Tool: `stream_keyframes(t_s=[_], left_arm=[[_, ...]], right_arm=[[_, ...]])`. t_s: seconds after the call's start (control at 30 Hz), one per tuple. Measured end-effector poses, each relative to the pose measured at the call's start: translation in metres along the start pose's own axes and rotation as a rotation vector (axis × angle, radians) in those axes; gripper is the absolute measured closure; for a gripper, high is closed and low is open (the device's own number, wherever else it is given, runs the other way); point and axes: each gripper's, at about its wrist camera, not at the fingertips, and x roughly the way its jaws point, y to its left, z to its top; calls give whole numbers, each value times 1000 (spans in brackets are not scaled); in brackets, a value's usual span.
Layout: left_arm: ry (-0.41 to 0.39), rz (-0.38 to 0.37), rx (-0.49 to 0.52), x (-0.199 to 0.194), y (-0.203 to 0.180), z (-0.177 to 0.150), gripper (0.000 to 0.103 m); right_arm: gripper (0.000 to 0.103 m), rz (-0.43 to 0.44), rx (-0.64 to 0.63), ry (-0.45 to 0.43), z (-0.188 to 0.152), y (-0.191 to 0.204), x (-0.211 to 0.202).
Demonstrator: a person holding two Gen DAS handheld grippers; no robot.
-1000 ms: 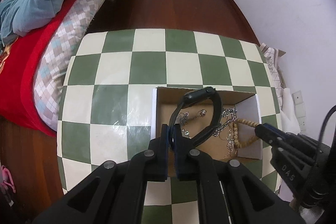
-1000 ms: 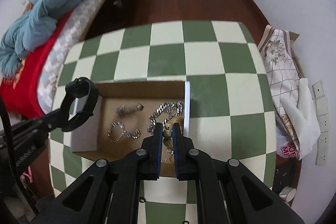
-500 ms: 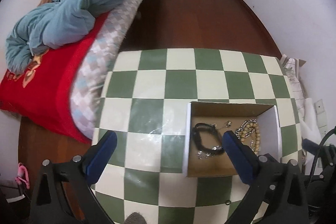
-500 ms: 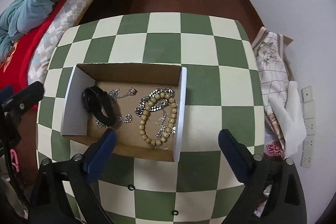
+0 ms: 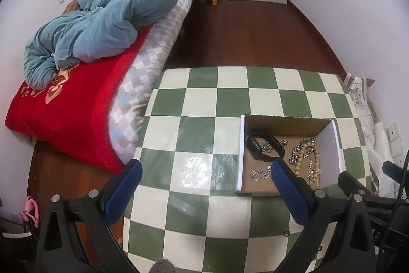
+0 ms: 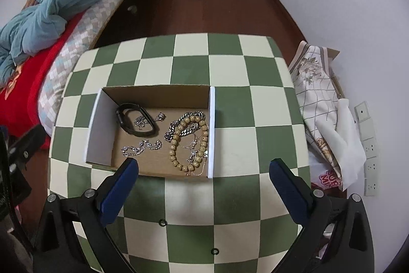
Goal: Organize jewelry
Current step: 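Move the right gripper down toward a small black ring on the table, then close the right gripper on the small black ring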
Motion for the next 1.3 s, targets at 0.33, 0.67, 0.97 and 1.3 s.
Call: stream_keyframes(t_s=[0.33, 0.67, 0.97, 1.3], left_arm=[[-97, -5, 5, -51, 1, -25, 0], [-53, 30, 29, -42, -11, -89, 0], [145, 78, 115, 31, -34, -151, 0], [206, 78, 108, 49, -35, -164, 0]], right_arm=[[0, 13, 9, -124, -26, -7, -64], [2, 7, 44, -39, -103, -34, -46], [53, 62, 85, 121, -171, -45, 40], [79, 52, 29, 120, -181, -27, 61]])
